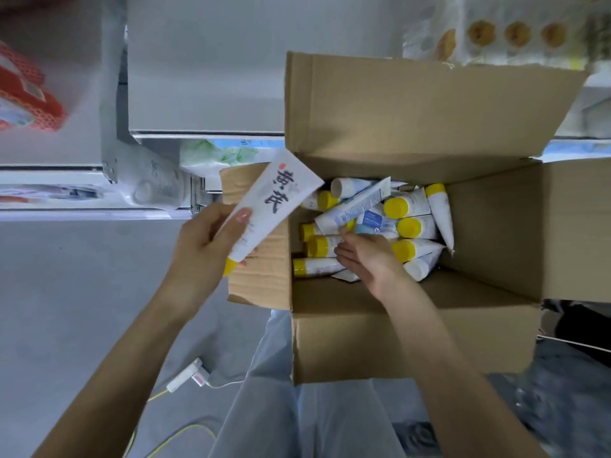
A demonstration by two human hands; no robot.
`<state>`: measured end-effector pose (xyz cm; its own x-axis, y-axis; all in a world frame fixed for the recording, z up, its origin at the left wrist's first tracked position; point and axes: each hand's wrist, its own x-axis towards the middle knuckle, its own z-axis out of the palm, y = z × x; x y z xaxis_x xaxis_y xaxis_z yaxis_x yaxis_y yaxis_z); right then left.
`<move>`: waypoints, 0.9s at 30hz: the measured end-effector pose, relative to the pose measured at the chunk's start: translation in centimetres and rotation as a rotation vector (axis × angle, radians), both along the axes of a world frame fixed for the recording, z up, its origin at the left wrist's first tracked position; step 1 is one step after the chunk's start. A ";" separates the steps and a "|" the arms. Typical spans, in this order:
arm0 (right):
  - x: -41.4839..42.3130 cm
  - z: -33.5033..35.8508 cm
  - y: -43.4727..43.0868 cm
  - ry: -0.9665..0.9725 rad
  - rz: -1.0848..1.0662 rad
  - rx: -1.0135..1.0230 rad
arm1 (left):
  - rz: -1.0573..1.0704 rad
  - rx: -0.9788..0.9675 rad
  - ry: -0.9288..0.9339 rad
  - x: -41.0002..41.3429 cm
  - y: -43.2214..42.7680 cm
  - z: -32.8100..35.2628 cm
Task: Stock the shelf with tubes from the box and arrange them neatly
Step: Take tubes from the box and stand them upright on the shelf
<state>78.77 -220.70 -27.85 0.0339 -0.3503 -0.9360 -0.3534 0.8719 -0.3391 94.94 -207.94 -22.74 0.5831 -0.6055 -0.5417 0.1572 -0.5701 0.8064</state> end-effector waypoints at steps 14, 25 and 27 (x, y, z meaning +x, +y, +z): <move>3.7 -6.2 0.9 0.109 -0.296 -0.008 | 0.191 0.065 0.100 -0.2 0.4 -0.7; 4.4 -6.0 1.2 0.167 -0.315 -0.104 | 0.236 0.037 0.131 -1.5 0.0 -0.9; 3.4 -5.0 1.8 0.122 -0.281 -0.064 | 0.235 0.019 0.161 -2.0 0.0 -0.8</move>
